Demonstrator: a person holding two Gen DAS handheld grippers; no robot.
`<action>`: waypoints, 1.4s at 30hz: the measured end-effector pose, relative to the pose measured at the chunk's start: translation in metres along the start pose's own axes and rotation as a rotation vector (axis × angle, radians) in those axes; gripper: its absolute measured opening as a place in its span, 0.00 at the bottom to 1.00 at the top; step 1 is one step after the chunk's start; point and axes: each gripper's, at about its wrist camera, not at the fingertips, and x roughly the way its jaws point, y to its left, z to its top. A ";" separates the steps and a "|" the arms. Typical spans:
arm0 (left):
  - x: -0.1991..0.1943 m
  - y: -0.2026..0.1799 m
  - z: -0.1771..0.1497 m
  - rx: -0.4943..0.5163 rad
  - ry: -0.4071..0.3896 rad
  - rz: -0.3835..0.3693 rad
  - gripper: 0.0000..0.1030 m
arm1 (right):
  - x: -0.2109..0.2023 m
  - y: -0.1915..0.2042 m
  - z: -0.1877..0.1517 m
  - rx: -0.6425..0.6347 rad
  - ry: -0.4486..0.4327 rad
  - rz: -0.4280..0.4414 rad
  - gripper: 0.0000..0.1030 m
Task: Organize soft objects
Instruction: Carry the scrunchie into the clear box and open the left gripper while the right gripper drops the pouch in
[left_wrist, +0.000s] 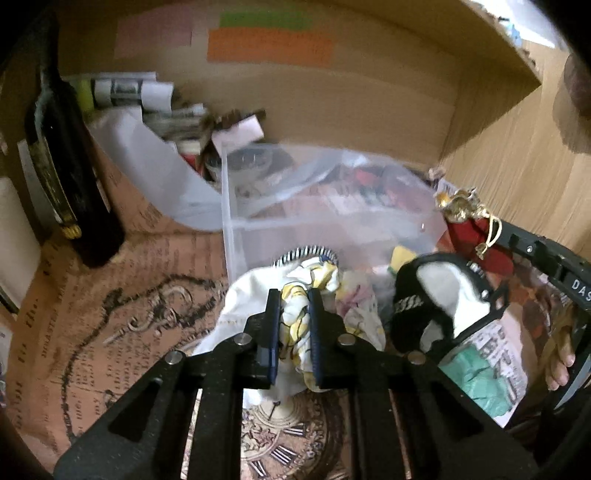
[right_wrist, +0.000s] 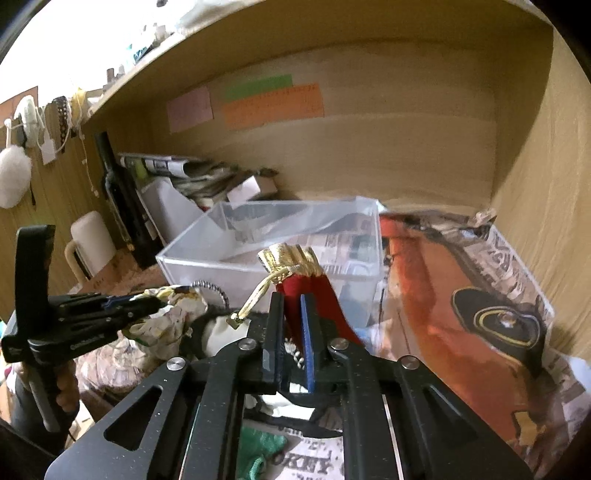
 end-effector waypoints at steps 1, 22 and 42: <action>-0.004 -0.001 0.002 0.002 -0.011 0.000 0.12 | -0.002 0.000 0.002 0.000 -0.010 -0.001 0.07; -0.023 -0.008 0.085 0.036 -0.205 0.023 0.12 | -0.009 0.006 0.061 -0.054 -0.191 -0.022 0.07; 0.098 -0.001 0.116 0.061 0.061 0.055 0.12 | 0.098 -0.012 0.076 -0.109 0.049 -0.111 0.07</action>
